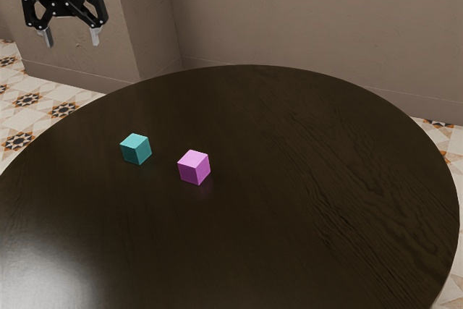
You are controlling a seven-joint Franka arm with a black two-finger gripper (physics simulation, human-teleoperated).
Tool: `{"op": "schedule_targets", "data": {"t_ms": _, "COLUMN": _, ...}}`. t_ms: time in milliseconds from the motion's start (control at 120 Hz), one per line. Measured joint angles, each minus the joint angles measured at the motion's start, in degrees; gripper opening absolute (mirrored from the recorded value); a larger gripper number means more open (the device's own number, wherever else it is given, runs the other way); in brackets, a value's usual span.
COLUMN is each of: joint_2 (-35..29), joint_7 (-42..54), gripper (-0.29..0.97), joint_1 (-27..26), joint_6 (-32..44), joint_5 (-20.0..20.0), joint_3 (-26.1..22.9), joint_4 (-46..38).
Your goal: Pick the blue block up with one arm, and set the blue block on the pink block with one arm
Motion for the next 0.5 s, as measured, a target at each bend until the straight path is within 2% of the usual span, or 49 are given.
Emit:
{"op": "schedule_targets", "data": {"t_ms": 167, "joint_2": -0.05, "joint_7": 0.01, "gripper": 0.68, "joint_1": 0.00, "joint_6": -0.02, "joint_5": -0.08, "joint_3": 0.05, "joint_4": 0.11}}
{"op": "schedule_targets", "data": {"t_ms": 300, "joint_2": -4.96, "joint_7": -0.11, "gripper": 0.68, "joint_1": 0.53, "joint_6": -0.87, "joint_5": 0.01, "joint_3": -0.82, "joint_4": 9.58}}
{"op": "schedule_targets", "data": {"t_ms": 392, "joint_2": -6.66, "joint_7": -0.19, "gripper": 0.68, "joint_1": 1.59, "joint_6": -1.04, "joint_5": -0.05, "joint_3": -2.49, "joint_4": 11.18}}
{"op": "schedule_targets", "data": {"t_ms": 500, "joint_2": -6.56, "joint_7": -0.29, "gripper": 0.68, "joint_1": -0.06, "joint_6": -0.62, "joint_5": -0.02, "joint_3": -2.61, "joint_4": 11.40}}
